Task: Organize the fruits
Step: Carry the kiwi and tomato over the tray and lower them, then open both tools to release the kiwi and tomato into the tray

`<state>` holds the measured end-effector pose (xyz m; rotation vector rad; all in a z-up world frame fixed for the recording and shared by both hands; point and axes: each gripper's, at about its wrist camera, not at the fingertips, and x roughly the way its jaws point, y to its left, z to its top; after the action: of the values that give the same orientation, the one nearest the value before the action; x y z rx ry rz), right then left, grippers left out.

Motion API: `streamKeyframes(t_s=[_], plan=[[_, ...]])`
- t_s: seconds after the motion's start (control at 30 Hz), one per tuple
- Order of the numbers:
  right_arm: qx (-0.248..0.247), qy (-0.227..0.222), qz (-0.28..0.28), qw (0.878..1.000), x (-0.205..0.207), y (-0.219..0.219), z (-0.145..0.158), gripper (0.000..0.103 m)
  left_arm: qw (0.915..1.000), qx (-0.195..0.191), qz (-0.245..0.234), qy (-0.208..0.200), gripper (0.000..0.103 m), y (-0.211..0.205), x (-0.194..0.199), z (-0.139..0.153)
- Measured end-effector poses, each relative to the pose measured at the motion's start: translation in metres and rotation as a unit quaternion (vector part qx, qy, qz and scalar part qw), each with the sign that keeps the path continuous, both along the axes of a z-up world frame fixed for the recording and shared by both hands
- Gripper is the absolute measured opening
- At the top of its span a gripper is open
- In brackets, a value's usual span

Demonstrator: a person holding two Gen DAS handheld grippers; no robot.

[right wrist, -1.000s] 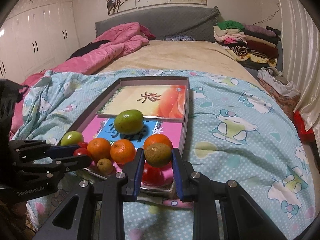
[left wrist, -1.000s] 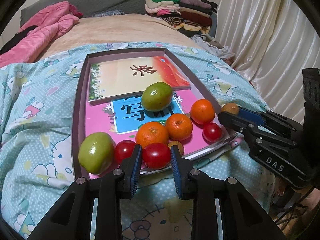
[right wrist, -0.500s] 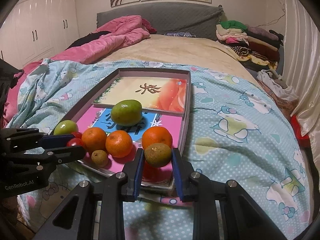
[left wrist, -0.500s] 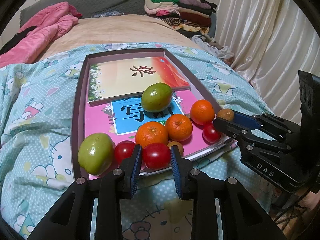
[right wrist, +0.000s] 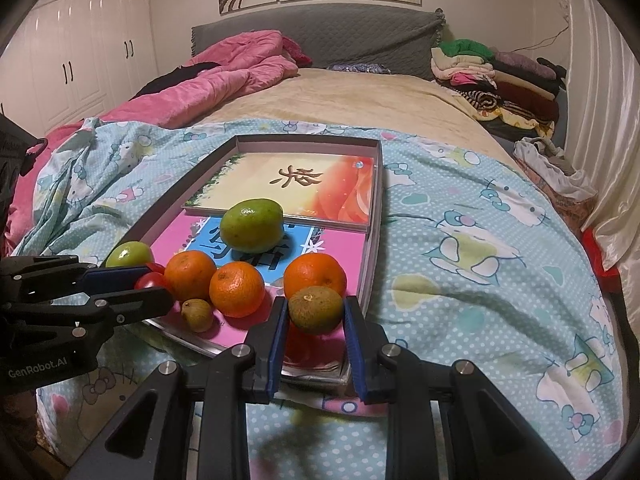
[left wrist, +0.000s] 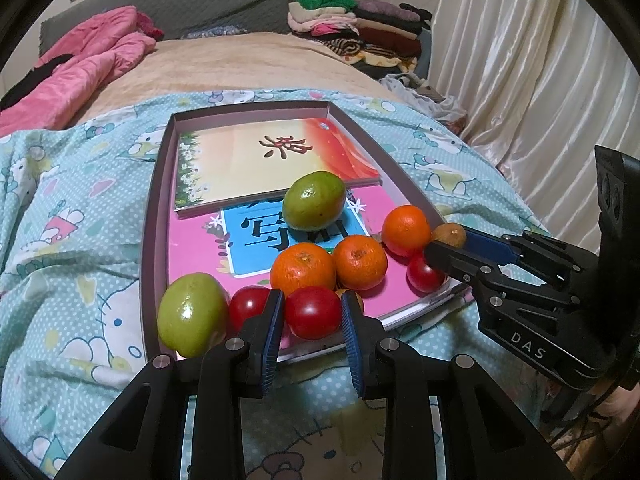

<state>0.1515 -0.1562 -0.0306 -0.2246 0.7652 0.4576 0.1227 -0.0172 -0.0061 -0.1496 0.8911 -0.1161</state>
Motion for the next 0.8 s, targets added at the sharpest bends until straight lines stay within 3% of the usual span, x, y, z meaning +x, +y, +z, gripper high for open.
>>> streamKeyframes(t_s=[0.33,0.5,0.8], plan=[[0.006,-0.002,-0.004,1.0,0.0014,-0.0006,0.0003,0.029,1.0,0.001,0.0,-0.001,0.03,-0.0003,-0.0003,-0.0001],[0.012,-0.008,-0.005,1.0,-0.0002,-0.002,0.0036,0.042,1.0,0.003,-0.001,-0.001,0.03,-0.0009,-0.0003,0.0],[0.022,-0.01,-0.011,1.0,-0.0013,-0.0058,0.007,0.051,1.0,0.003,-0.002,0.0,0.03,-0.0012,0.0,-0.0004]])
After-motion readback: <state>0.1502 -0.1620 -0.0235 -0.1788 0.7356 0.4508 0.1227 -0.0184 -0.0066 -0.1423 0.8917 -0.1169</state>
